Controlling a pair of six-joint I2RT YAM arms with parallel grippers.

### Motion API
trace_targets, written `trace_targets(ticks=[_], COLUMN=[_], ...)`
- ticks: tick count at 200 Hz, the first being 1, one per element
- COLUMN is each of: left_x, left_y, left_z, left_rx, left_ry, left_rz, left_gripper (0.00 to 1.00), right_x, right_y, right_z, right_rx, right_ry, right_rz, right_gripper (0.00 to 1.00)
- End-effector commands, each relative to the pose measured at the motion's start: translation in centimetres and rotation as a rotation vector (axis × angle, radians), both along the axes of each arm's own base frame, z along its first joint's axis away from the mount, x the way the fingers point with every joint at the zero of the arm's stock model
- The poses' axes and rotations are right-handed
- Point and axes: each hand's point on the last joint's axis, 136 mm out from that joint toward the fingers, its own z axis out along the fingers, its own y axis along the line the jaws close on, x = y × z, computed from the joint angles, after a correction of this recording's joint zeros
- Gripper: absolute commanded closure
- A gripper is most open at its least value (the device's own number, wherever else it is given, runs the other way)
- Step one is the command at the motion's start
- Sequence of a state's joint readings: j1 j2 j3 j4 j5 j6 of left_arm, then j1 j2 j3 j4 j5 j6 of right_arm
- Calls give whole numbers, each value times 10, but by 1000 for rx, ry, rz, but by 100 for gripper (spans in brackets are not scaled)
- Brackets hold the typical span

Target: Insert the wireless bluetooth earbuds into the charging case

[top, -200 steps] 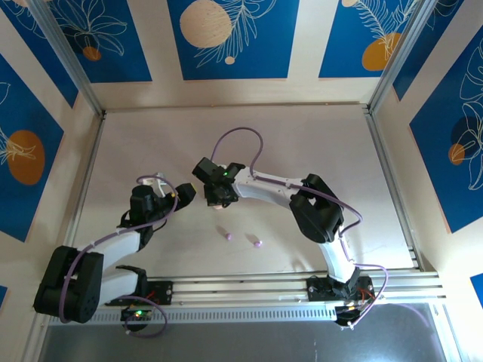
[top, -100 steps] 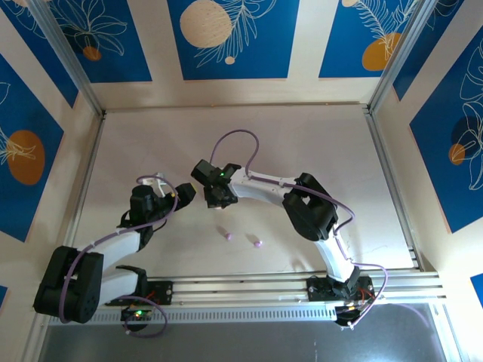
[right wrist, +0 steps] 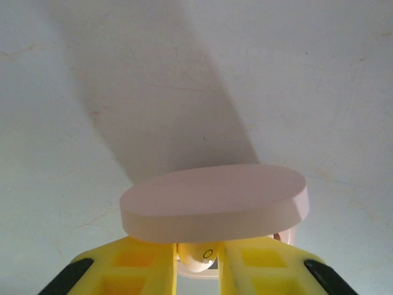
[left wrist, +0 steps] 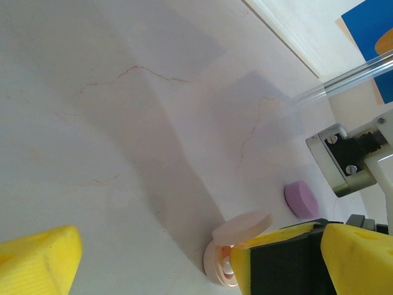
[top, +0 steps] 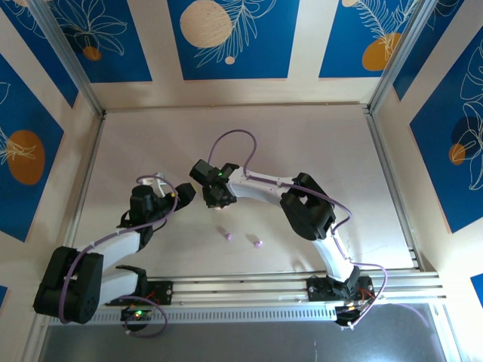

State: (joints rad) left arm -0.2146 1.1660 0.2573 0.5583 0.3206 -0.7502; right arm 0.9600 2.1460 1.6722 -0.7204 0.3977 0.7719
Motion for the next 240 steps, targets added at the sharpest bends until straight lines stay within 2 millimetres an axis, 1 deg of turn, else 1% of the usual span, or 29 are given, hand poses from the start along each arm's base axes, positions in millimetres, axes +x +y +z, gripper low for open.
trace_targets(ticks=[1,39,86,129,142,157,170,190,210,226,240], left_x=[2,1,1,2,2,3,3,5,6,6,7], left_y=[0,-1,-1,-3,-5,-8,-10,-15,-20,-24,-28], left_z=[5,5,4,5,5,4,2,-1,-4,-7,-9], left_rx=[14,13,14,9,3,-4,-9,-19,-21,-20,-18], left_ry=[-19,-18,-18,-24,-25,-19,-9,3,19,30,41], left_rz=[0,-2,-1,-14,-24,-37,-48,-69,-90,-107,-122], left_gripper=[0,0,0,0,3,8,14,30,44,53,61], right_x=[-5,-7,-11,-12,-9,-3,2,11,20,26,29], right_y=[1,4,3,-2,-5,-8,-9,-8,-7,-5,-2], right_z=[1,13,32,62,71,82,86,90,88,85,81], right_rx=[-24,-5,24,90,115,148,170,213,225,231,236], right_ry=[2,-10,-30,-64,-72,-78,-76,-62,-47,-32,-15], right_rz=[13,22,24,17,11,3,-4,-10,-13,-15,-12], right_gripper=[75,72,71,71,71,71,73,76,83,91,93])
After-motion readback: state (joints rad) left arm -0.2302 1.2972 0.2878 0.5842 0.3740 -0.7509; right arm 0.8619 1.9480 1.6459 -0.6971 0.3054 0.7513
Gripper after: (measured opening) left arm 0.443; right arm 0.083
